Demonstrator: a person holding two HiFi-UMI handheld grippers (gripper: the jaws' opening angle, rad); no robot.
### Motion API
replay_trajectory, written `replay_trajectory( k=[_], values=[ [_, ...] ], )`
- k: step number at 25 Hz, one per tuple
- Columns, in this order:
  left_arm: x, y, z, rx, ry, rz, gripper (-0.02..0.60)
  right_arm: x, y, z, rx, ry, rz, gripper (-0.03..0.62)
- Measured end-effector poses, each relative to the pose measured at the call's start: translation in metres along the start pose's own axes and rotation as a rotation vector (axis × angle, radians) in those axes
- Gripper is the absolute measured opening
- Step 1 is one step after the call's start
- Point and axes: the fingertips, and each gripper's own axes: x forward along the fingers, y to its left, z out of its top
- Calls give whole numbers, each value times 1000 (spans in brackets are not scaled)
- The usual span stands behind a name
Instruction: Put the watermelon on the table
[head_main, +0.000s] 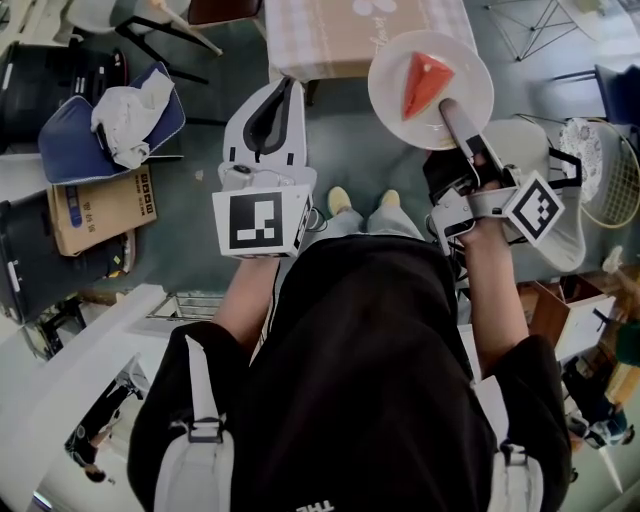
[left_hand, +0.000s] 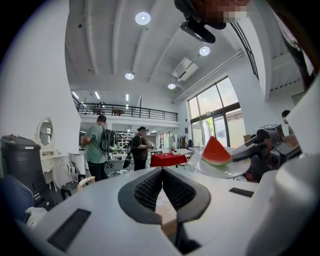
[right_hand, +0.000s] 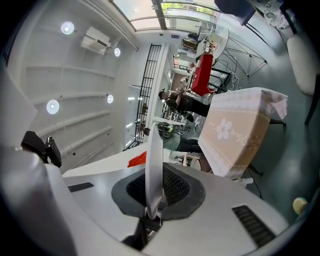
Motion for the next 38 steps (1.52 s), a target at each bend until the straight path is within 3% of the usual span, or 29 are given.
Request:
replay_trajectory(
  k=[4, 17, 38],
  values=[
    [0, 0, 7, -34, -33, -3, 11, 1, 3, -1, 0, -2, 2, 18],
    [-1, -7, 10, -26, -39, -38, 12, 2, 7, -1, -10, -2, 3, 18],
    [-8, -3, 11, -35, -41, -4, 12, 7, 11, -2, -19, 24, 42, 18]
  ],
)
